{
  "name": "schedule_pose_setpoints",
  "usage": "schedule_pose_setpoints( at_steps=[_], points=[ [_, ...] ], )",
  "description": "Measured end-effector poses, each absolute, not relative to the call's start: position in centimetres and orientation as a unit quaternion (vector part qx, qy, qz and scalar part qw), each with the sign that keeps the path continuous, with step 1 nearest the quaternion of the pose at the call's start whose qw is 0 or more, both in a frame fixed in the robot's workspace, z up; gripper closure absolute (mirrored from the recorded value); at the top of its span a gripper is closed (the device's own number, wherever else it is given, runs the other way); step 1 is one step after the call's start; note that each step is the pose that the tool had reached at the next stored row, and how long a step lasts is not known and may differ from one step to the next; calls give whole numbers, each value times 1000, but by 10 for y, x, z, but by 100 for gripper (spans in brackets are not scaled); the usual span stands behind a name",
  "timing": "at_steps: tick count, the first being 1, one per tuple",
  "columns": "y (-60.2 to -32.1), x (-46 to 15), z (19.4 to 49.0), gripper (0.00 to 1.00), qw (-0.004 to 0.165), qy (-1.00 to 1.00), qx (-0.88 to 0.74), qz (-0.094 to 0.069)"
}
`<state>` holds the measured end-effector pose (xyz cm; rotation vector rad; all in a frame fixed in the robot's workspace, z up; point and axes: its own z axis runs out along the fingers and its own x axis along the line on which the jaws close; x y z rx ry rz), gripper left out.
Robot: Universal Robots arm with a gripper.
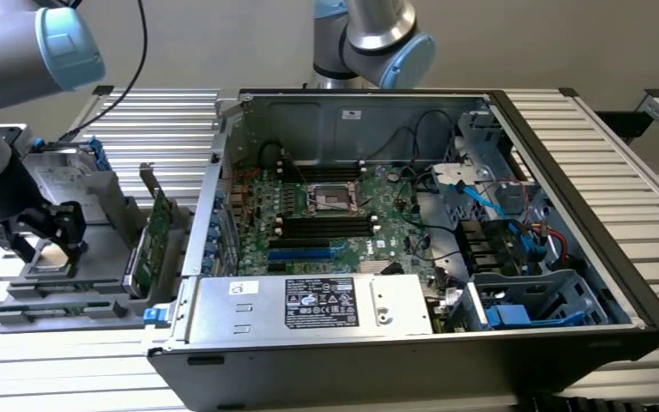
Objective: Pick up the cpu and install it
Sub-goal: 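Pick up the cpu and move it towards the insertion slot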
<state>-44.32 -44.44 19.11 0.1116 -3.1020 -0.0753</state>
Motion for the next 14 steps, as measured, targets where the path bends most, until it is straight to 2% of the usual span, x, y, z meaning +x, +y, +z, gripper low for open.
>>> schedule_pose_setpoints(
  at_steps=[14],
  points=[
    [-444,-442,186,36,20,-999,13,-25]
  ],
)
